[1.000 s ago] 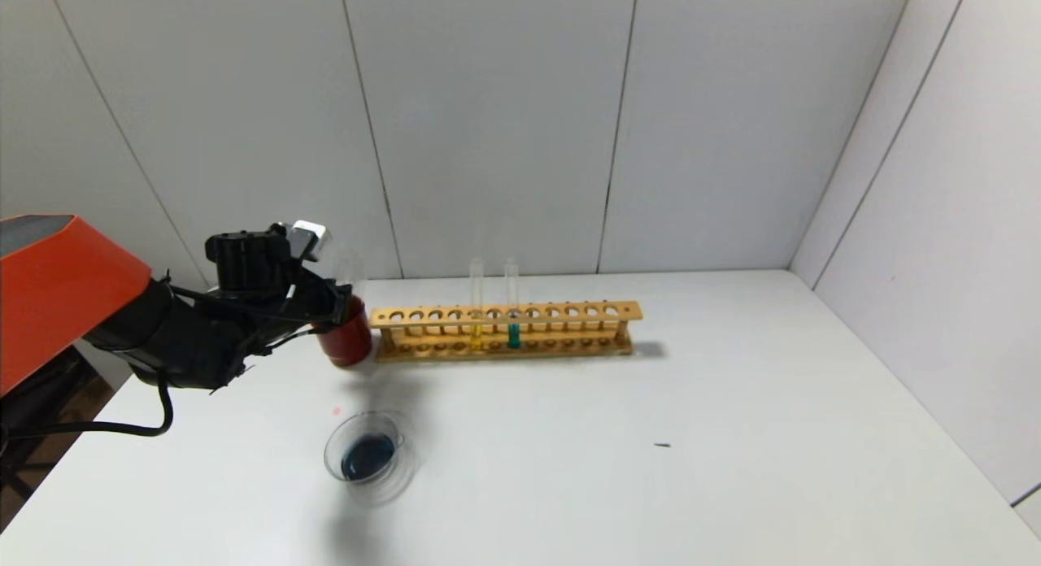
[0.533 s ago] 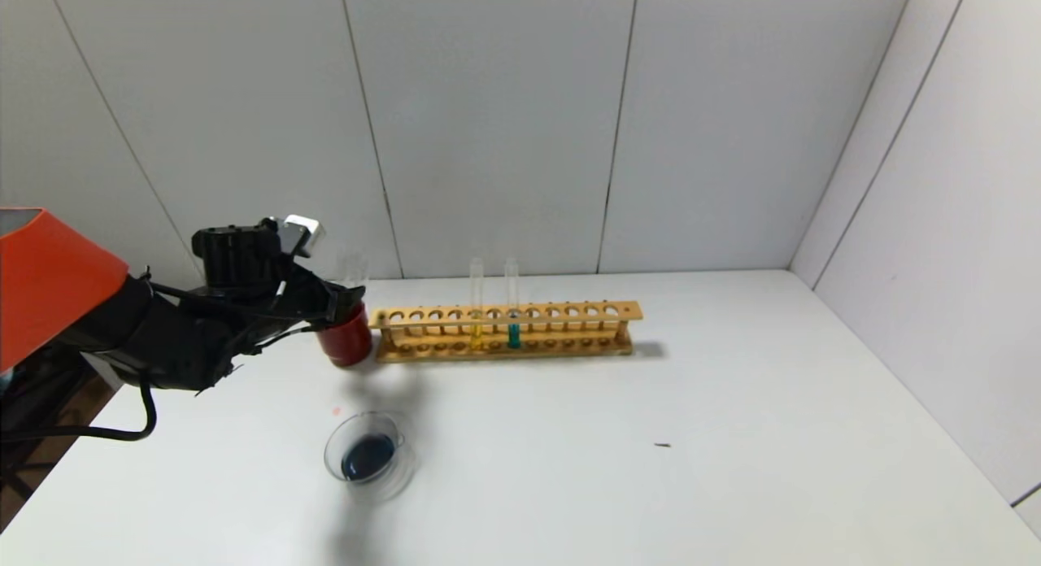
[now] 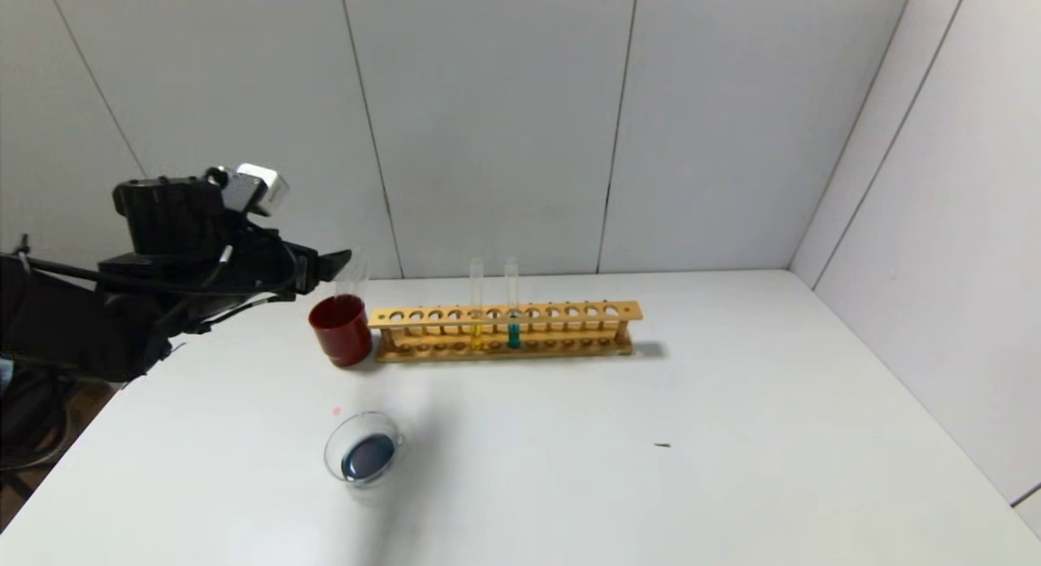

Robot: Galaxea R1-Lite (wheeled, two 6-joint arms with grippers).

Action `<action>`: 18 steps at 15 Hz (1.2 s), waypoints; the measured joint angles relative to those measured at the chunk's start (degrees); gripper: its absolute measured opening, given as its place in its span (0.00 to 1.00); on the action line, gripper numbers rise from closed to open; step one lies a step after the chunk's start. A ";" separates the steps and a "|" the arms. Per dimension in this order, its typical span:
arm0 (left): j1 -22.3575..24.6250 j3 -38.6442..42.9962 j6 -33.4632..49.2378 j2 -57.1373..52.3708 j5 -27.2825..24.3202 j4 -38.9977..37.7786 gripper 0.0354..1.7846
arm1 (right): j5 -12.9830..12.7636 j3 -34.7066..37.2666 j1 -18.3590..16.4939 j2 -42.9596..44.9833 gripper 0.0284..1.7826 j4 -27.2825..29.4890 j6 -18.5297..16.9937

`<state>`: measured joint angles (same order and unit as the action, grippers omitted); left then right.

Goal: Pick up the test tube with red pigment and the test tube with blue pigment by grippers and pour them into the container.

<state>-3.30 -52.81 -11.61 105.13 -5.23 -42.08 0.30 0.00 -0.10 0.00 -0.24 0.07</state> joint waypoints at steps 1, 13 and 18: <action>0.00 0.28 -0.02 -4.04 0.09 1.99 0.97 | 0.00 0.00 0.00 0.00 0.98 0.02 0.00; 1.83 2.01 0.39 -75.89 0.02 61.95 0.97 | 0.02 0.00 0.00 0.00 0.98 0.02 0.00; 8.25 12.57 7.12 -88.10 4.72 59.09 0.97 | 0.02 0.00 0.00 0.00 0.98 0.00 0.00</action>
<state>4.95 -40.24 -4.49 17.03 -0.51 17.01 0.33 0.00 -0.10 0.00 -0.24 0.07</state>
